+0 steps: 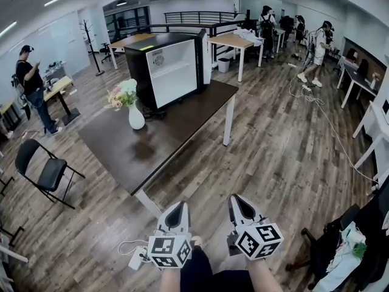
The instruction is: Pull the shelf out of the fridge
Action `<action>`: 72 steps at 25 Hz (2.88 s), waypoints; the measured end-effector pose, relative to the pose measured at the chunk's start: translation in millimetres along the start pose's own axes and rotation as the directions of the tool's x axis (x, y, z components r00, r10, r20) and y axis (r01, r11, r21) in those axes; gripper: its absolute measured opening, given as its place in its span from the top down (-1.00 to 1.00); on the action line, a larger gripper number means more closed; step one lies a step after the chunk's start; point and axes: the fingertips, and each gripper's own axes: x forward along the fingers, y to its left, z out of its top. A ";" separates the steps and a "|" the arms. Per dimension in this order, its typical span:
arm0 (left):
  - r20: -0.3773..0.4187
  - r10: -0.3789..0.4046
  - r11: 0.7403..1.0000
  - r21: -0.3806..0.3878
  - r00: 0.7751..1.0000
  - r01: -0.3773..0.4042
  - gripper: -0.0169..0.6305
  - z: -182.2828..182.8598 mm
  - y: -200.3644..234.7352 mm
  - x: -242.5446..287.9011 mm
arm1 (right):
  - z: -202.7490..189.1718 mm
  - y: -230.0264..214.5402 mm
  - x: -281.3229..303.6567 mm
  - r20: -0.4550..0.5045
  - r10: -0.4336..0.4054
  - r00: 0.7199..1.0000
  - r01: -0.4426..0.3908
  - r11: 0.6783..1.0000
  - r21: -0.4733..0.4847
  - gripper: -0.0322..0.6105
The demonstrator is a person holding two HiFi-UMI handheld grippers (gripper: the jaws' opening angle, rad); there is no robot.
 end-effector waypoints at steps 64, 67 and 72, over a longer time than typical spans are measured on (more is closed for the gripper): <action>-0.057 -0.053 0.999 -0.011 0.997 0.053 0.93 57.3 190.3 268.9 | 20.6 -65.1 325.2 -0.081 -0.068 0.994 0.071 0.997 0.030 0.92; -0.050 -0.041 0.999 -0.012 0.998 0.041 0.93 62.8 193.1 291.7 | 30.2 -78.2 345.2 -0.082 -0.052 0.995 0.054 0.998 0.026 0.92; -0.030 -0.026 1.000 -0.007 0.999 0.026 0.93 76.8 198.9 339.1 | 51.1 -103.5 384.0 -0.081 -0.029 0.996 0.030 1.000 0.007 0.92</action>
